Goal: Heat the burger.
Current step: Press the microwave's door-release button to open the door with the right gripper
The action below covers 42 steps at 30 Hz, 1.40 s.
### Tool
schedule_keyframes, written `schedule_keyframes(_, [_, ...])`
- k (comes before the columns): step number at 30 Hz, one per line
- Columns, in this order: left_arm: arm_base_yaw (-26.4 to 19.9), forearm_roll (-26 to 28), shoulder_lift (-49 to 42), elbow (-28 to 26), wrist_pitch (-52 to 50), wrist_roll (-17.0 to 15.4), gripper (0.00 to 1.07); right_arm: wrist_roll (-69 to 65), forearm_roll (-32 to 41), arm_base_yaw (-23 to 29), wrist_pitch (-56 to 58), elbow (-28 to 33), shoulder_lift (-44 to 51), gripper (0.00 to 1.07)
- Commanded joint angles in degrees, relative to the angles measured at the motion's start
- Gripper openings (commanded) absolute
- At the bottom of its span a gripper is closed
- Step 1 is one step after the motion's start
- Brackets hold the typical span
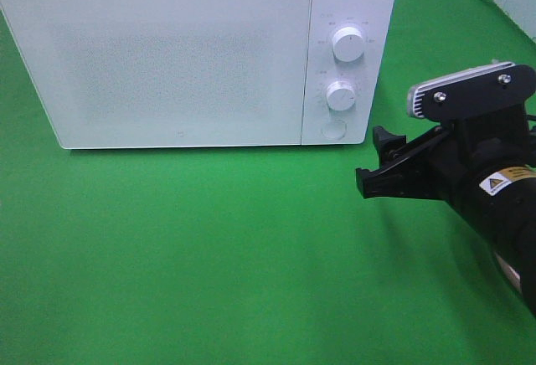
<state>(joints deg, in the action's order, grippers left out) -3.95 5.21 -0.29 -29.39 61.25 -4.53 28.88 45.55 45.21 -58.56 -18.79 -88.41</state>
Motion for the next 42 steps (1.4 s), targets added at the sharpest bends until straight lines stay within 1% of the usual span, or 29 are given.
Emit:
schedule_keyframes(1, [0.06, 0.23, -0.06, -0.06, -0.34, -0.23, 1.0, -2.75, -0.29, 1.09, -0.92, -1.43, -2.12, 0.71])
schedule_keyframes(4, [0.06, 0.23, -0.06, -0.06, -0.34, -0.23, 1.0, -3.55, -0.29, 1.09, -0.92, -1.66, -2.69, 0.71])
schedule_keyframes(6, [0.06, 0.23, -0.06, -0.06, -0.34, -0.23, 1.0, -7.33, -0.4, 1.09, -1.49, -1.78, -4.41, 0.71])
schedule_keyframes(12, [0.06, 0.23, -0.06, -0.06, -0.34, -0.23, 1.0, -12.43, -0.57, 1.09, -3.32, -1.78, -6.47, 0.71])
schedule_keyframes(20, [0.06, 0.23, -0.06, -0.06, -0.34, -0.23, 1.0, -17.3, -2.98, 1.09, -8.37, -1.78, -6.47, 0.71])
schedule_keyframes(26, [0.06, 0.23, -0.06, -0.06, -0.34, -0.23, 1.0, -23.72, -3.38, 1.09, -8.48, -1.78, -6.47, 0.68])
schedule_keyframes(28, [0.06, 0.23, -0.06, -0.06, -0.34, -0.23, 1.0, -33.46, -3.38, 1.09, -8.42, -1.78, -6.47, 0.62])
schedule_keyframes(29, [0.06, 0.23, -0.06, -0.06, -0.34, -0.23, 1.0, -33.46, -3.38, 1.09, -8.42, -1.78, -6.47, 0.62])
schedule_keyframes(30, [0.06, 0.23, -0.06, -0.06, -0.34, -0.23, 1.0, -38.04, -3.38, 1.09, -8.42, -1.78, -6.47, 0.58])
schedule_keyframes(31, [0.06, 0.23, -0.06, -0.06, -0.34, -0.23, 1.0, -38.04, -3.38, 1.09, -8.42, -1.78, -6.47, 0.58])
schedule_keyframes(32, [0.06, 0.23, -0.06, -0.06, -0.34, -0.23, 1.0, -42.86, -3.38, 1.09, -8.25, -1.78, -6.47, 0.53])
schedule_keyframes(33, [0.06, 0.23, -0.06, -0.06, -0.34, -0.23, 1.0, -42.86, -3.38, 1.09, -8.25, -1.78, -6.47, 0.53])
schedule_keyframes(34, [0.06, 0.23, -0.06, -0.06, -0.34, -0.23, 1.0, -48.59, -3.38, 1.09, -8.14, -1.78, -6.47, 0.48])
schedule_keyframes(37, [0.06, 0.23, -0.06, -0.06, -0.34, -0.23, 1.0, -51.39, -3.38, 1.09, -8.08, -1.78, -6.47, 0.46])
schedule_keyframes(39, [0.06, 0.23, -0.06, -0.06, -0.34, -0.23, 1.0, -61.59, -3.38, 1.09, -7.91, -1.78, -6.47, 0.35])
schedule_keyframes(40, [0.06, 0.23, -0.06, -0.06, -0.34, -0.23, 1.0, -61.59, -3.38, 1.09, -7.91, -1.78, -6.47, 0.35])
schedule_keyframes(41, [0.06, 0.23, -0.06, -0.06, -0.34, -0.23, 1.0, -65.66, -3.38, 1.09, -7.33, -1.78, -6.47, 0.3])
schedule_keyframes(42, [0.06, 0.23, -0.06, -0.06, -0.34, -0.23, 1.0, -65.66, -3.38, 1.09, -7.33, -1.78, -6.47, 0.3])
